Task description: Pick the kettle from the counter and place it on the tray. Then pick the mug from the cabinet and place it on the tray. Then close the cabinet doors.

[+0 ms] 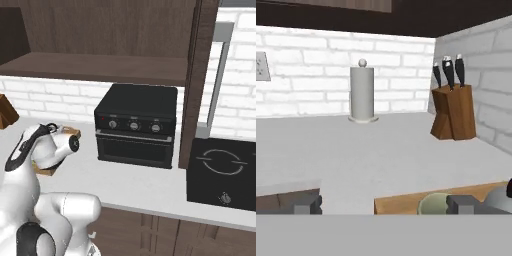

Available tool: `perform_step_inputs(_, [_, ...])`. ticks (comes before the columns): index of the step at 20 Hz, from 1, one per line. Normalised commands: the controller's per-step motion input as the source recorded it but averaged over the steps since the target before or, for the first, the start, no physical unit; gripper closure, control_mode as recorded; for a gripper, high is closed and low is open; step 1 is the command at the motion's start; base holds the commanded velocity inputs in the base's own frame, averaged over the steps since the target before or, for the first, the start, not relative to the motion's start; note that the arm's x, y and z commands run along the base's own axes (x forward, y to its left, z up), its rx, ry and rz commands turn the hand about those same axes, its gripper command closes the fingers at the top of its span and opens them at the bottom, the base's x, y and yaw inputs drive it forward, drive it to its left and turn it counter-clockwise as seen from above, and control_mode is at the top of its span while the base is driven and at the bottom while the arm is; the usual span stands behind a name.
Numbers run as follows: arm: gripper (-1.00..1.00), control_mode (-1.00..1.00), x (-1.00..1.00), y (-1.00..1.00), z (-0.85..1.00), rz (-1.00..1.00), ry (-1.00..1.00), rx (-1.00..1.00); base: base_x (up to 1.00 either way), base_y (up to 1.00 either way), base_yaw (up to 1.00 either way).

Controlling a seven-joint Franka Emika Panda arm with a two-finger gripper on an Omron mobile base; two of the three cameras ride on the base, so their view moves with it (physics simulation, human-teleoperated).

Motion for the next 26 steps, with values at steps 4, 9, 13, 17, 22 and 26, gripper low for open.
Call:
perform_step_inputs(4, [-1.0,-1.0,-0.21,-0.23,0.79,-0.09,0.09,-0.05,0.0,0.0,0.0])
perform_step_inputs(9, [-1.0,-1.0,-0.13,-0.32,0.64,-0.13,0.09,-0.05,0.0,0.0,0.0])
perform_step_inputs(13, [-1.0,-1.0,-0.09,-0.56,0.51,-0.16,0.09,-0.06,0.0,0.0,0.0])
perform_step_inputs(17, [-1.0,-1.0,-0.2,-0.72,0.23,-0.16,0.03,-0.01,0.0,0.0,0.0])
perform_step_inputs(22, [-1.0,-1.0,-0.52,-0.79,-0.14,-0.16,-0.05,0.01,0.0,0.0,0.0])
perform_step_inputs(26, [-1.0,-1.0,-0.4,-0.95,-0.09,-0.14,-0.08,0.07,0.0,0.0,0.0])
